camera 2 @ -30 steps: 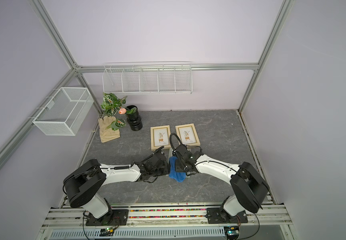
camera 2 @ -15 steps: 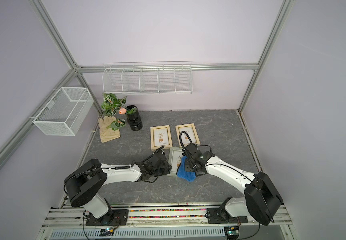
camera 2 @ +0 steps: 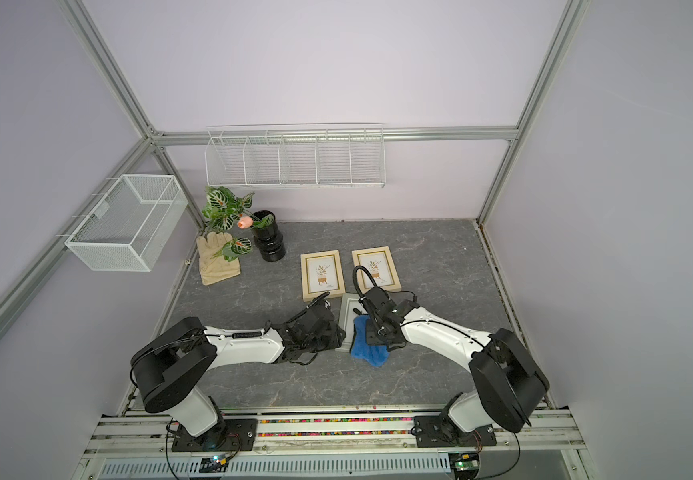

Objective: Wipe the picture frame with a cloth
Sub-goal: Wipe the dirt from the picture frame.

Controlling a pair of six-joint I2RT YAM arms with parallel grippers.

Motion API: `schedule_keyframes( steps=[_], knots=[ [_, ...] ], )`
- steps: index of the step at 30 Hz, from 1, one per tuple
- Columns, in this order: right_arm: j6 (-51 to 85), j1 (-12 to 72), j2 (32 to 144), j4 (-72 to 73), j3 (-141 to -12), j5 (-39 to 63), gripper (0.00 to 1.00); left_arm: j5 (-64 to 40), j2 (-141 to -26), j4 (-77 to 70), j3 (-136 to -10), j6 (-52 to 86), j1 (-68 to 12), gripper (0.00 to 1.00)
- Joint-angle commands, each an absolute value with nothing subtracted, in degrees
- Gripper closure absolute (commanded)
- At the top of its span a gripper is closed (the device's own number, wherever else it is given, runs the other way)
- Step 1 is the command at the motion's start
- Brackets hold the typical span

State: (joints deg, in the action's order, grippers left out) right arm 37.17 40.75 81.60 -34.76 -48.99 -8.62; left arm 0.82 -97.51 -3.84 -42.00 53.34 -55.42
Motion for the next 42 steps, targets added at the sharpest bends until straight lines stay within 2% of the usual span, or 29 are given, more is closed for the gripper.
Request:
schedule_keyframes(
  steps=[1,9,12,19,22,27,32,39,42],
  knots=[
    [34.27,40.79,77.82,-37.24,-49.98,-9.59,0.9,-1.98,-108.41,21.35,-34.28,54.32,-55.75,0.66],
    [38.39,45.27,85.41,-29.73,-54.15,-3.7,0.92,-2.03,-109.03,21.53,-34.61,53.98,-55.79,0.66],
    [38.69,44.75,87.49,-32.26,-53.58,-6.21,0.93,-2.19,-109.33,21.45,-34.63,54.0,-55.73,0.67],
    [35.67,38.21,78.59,-37.69,-47.41,-11.35,0.93,-1.85,-109.25,21.71,-34.41,53.79,-55.77,0.66],
    [35.55,38.72,78.44,-35.96,-49.46,-8.32,0.93,-1.94,-109.2,21.74,-34.37,53.79,-55.75,0.67],
    [37.81,43.16,83.83,-31.18,-54.99,-5.04,0.93,-2.04,-109.29,22.07,-34.5,53.61,-55.73,0.67],
    [38.68,42.88,88.31,-31.03,-53.52,-4.82,0.93,-2.13,-109.66,22.03,-34.67,53.62,-55.72,0.67],
    [35.52,37.3,78.86,-37.59,-46.75,-11.58,0.93,-2.1,-109.6,21.75,-34.37,53.44,-55.73,0.67],
    [35.25,37.49,78.1,-36.58,-49.39,-8.93,0.93,-2.25,-109.69,21.89,-34.61,53.21,-55.72,0.67]
  ],
)
